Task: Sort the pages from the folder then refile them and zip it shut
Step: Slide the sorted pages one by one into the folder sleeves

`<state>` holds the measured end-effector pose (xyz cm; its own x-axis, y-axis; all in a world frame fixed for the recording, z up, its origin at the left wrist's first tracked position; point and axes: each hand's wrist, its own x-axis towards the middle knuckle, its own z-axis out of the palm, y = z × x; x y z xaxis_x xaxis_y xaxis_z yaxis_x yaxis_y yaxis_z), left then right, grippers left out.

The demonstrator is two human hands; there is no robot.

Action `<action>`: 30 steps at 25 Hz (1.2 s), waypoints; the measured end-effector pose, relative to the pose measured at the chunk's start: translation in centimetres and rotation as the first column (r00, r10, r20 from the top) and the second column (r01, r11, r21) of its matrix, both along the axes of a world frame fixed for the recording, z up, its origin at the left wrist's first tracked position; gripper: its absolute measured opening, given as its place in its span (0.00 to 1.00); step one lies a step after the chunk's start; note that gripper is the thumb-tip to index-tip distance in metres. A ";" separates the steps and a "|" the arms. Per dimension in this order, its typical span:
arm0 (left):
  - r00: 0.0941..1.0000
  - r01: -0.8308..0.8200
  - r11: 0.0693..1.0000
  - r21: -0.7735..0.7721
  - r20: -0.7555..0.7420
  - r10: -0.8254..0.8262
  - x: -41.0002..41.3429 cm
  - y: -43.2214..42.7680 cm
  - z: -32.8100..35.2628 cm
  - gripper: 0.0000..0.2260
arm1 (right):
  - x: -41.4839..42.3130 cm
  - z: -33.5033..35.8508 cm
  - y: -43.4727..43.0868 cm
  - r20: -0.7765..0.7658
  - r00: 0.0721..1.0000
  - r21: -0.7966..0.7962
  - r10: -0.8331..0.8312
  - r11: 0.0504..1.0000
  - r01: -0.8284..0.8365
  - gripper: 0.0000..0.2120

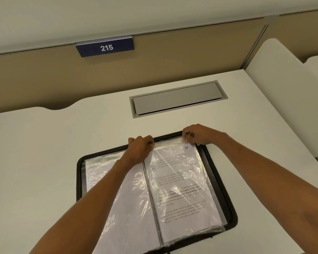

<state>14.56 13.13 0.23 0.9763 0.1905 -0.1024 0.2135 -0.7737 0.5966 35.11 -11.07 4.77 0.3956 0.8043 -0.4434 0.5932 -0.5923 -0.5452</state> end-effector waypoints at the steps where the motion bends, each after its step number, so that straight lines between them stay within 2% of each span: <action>1: 1.000 0.001 1.000 -0.013 0.007 -0.001 -0.1 -0.1 0.0 0.09 | 0.0 0.0 0.0 0.007 1.000 0.000 0.013 1.000 -0.013 0.05; 4: 0.999 0.040 0.999 -0.024 0.007 -0.040 -0.3 -0.1 -0.2 0.06 | 0.0 0.1 0.0 0.024 0.998 0.014 0.059 0.998 -0.060 0.04; 8: 0.999 0.054 0.998 0.013 -0.001 -0.054 -0.1 -0.1 -0.1 0.07 | -0.5 0.5 0.2 -0.049 0.999 0.093 0.006 0.996 -0.001 0.03; 10: 0.997 0.071 0.997 0.032 -0.016 -0.070 0.1 -0.2 0.0 0.07 | -0.5 0.6 0.2 -0.096 0.995 0.075 0.003 0.997 0.004 0.05; 13: 0.996 0.087 0.995 0.042 -0.026 -0.086 0.3 -0.2 0.0 0.08 | -0.5 0.5 0.0 -0.075 0.997 0.079 0.010 0.997 -0.004 0.03; 17: 0.996 0.088 0.996 0.030 -0.013 -0.088 0.2 -0.1 0.0 0.07 | -0.7 0.5 -0.3 -0.143 0.987 0.138 -0.074 0.986 0.094 0.03; 21: 0.994 0.112 0.992 0.053 -0.005 -0.112 0.3 -0.5 0.1 0.06 | -0.8 0.6 -0.3 -0.082 0.996 0.117 -0.023 0.993 0.032 0.05; 24: 0.993 0.118 0.993 0.009 -0.031 -0.118 0.2 -0.8 0.2 0.08 | -0.8 0.8 -0.1 -0.071 0.996 0.151 -0.046 0.987 0.057 0.04; 30: 0.988 0.136 0.991 -0.013 -0.068 -0.136 0.8 -1.4 0.6 0.08 | -0.4 -0.4 -0.3 -0.003 1.000 0.083 -0.026 0.996 0.026 0.05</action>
<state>15.31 11.71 0.84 0.9837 0.0554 -0.1712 0.1474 -0.7936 0.5903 34.67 -11.40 4.33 0.4161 0.8278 -0.3765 0.5767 -0.5603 -0.5945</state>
